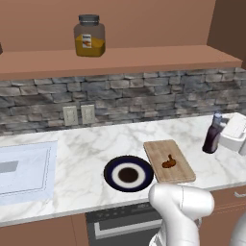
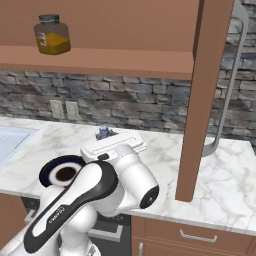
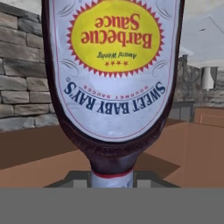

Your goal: Pick the chicken drumstick from the plate and place it on the cutting board. Then pick the condiment bottle from the cabinet and place it next to the cutting board.

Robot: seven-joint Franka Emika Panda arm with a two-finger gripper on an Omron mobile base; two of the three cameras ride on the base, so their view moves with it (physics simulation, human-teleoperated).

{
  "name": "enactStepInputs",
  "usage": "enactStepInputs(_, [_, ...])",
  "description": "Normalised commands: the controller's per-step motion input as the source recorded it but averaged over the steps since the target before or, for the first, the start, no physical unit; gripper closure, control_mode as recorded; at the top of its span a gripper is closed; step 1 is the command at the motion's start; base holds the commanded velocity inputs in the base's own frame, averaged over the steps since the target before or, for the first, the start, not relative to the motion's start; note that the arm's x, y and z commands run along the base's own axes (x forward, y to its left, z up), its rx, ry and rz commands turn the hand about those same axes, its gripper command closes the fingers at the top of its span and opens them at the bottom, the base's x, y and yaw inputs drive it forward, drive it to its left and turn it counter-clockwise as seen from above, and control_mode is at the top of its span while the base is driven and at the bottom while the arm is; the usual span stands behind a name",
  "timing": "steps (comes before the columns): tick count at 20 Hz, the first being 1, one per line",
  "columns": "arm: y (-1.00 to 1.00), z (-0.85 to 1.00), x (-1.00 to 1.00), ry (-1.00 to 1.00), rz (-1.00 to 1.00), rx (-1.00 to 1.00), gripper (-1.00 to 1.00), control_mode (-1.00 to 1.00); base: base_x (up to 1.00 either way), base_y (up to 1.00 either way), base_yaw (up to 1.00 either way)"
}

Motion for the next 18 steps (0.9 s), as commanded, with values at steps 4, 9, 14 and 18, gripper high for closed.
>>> enactStepInputs(4, [-0.08, -0.25, -0.05, 0.0, 0.0, 0.0, 1.0, -1.0, 0.0, 0.0, 0.0])
enactStepInputs(9, [-0.08, -0.25, -0.05, 0.0, 0.0, 0.0, 1.0, -1.0, 0.0, 0.0, 0.0])
enactStepInputs(14, [-0.06, -0.23, -0.05, 0.0, 0.0, 0.0, 1.0, -1.0, 0.0, 0.0, 0.0])
enactStepInputs(18, [-0.05, -0.2, -0.02, 0.0, 0.0, 0.0, 1.0, -1.0, 0.0, 0.0, 0.0])
